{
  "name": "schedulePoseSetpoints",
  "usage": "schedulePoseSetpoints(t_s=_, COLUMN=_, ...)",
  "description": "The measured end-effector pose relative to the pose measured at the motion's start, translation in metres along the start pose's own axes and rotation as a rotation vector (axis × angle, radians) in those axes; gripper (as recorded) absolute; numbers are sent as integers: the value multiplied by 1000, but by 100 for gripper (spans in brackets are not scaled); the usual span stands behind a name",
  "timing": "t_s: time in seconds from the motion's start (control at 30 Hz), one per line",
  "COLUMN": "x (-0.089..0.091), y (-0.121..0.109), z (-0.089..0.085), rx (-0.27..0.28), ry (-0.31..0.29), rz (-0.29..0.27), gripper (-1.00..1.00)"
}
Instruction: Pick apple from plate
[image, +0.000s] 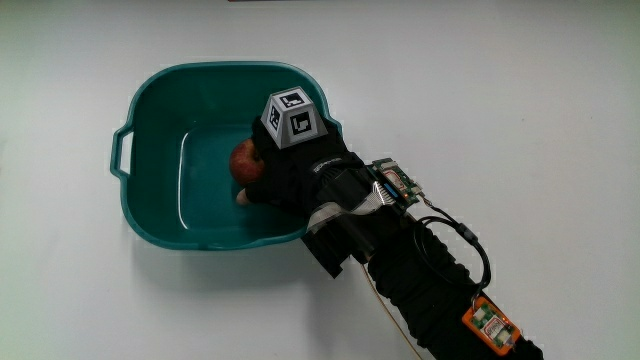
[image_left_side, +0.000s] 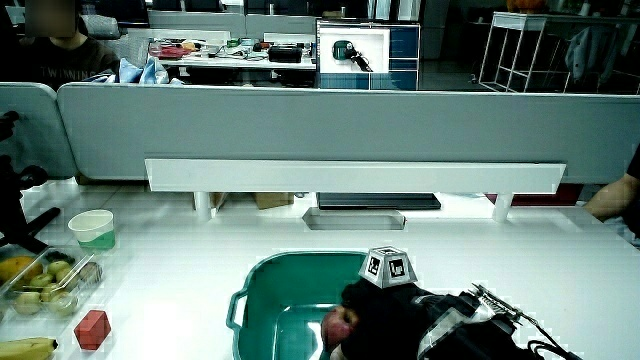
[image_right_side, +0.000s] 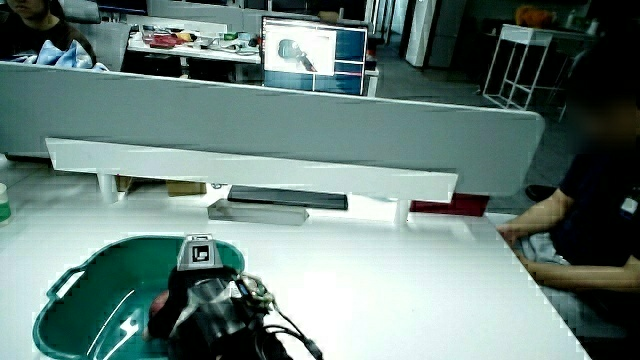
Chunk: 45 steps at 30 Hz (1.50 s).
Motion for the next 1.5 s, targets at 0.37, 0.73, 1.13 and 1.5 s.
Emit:
schedulePoseSetpoints(t_s=0.37, x=-1, y=-3, z=2, rx=58, ry=-5, rz=22, gripper=71)
schedulePoseSetpoints(t_s=0.73, x=-9, y=-11, z=5, rx=118, ry=-46, rz=90, gripper=100)
schedulePoseSetpoints(t_s=1.13, x=-18, y=-38, z=30, rx=181, ry=-65, rz=155, gripper=100)
schedulePoseSetpoints(t_s=1.5, x=6, y=-63, z=49, rx=220, ry=-45, rz=139, gripper=100)
